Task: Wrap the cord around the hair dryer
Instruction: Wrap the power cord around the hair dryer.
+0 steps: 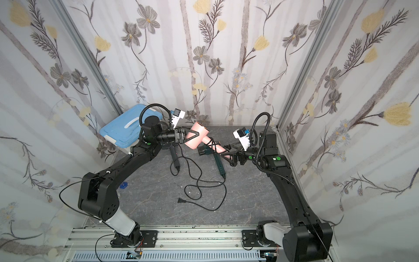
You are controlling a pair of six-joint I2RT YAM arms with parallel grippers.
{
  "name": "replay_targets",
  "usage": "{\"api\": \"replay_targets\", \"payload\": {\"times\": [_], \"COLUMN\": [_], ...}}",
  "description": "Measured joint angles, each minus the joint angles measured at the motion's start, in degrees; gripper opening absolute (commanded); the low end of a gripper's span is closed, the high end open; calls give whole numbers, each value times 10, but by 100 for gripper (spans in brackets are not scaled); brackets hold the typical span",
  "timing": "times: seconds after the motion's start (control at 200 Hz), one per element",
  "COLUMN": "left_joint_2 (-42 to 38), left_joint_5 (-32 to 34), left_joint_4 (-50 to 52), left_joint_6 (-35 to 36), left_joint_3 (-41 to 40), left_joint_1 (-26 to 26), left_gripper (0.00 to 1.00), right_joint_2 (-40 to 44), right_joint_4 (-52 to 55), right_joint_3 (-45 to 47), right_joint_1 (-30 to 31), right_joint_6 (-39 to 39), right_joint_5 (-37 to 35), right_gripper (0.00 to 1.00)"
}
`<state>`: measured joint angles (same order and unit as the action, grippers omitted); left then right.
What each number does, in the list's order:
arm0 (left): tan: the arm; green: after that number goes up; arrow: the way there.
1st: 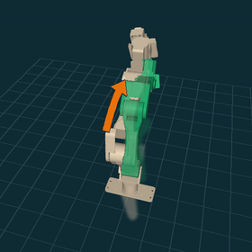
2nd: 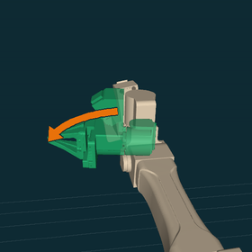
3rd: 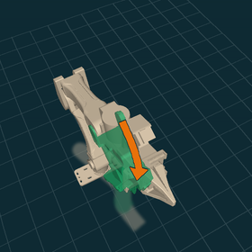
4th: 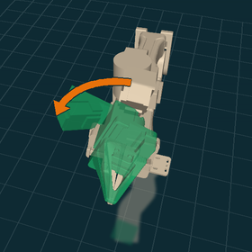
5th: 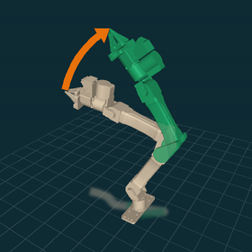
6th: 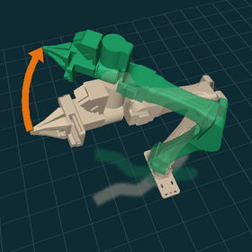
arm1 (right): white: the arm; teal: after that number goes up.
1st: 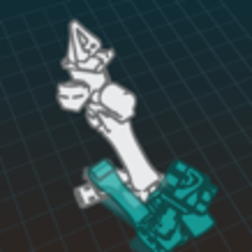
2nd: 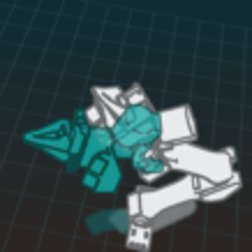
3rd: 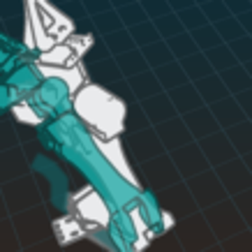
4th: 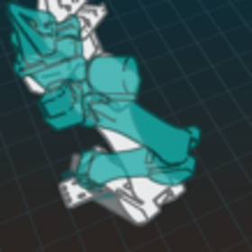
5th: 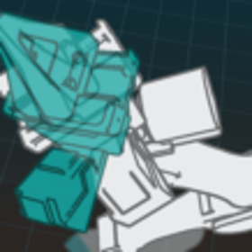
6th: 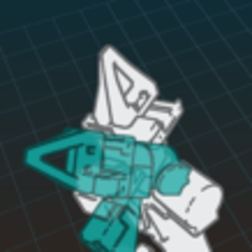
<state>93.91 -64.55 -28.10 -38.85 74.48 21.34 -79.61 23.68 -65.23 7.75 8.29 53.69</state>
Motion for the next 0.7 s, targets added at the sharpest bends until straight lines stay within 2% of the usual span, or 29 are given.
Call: {"api": "replay_targets", "payload": {"times": [0.16,0.39,0.495,0.58,0.704], "left_joint_2": [-1,-1,-1,-1,0], "left_joint_5": [-2,-7,-11,-14,-19], "left_joint_4": [6,29,38,38,38], "left_joint_6": [2,18,25,26,26], "left_joint_3": [3,12,13,13,14], "left_joint_1": [0,0,0,0,0], "left_gripper": [0,0,0,0,0], "right_joint_2": [-62,-106,-109,-111,-112], "right_joint_4": [36,82,95,99,106], "right_joint_3": [-50,-65,-61,-61,-64], "right_joint_1": [28,48,53,56,60], "right_joint_6": [32,67,73,78,81], "right_joint_5": [24,54,68,76,77], "right_gripper": [98,84,70,53,37]}}
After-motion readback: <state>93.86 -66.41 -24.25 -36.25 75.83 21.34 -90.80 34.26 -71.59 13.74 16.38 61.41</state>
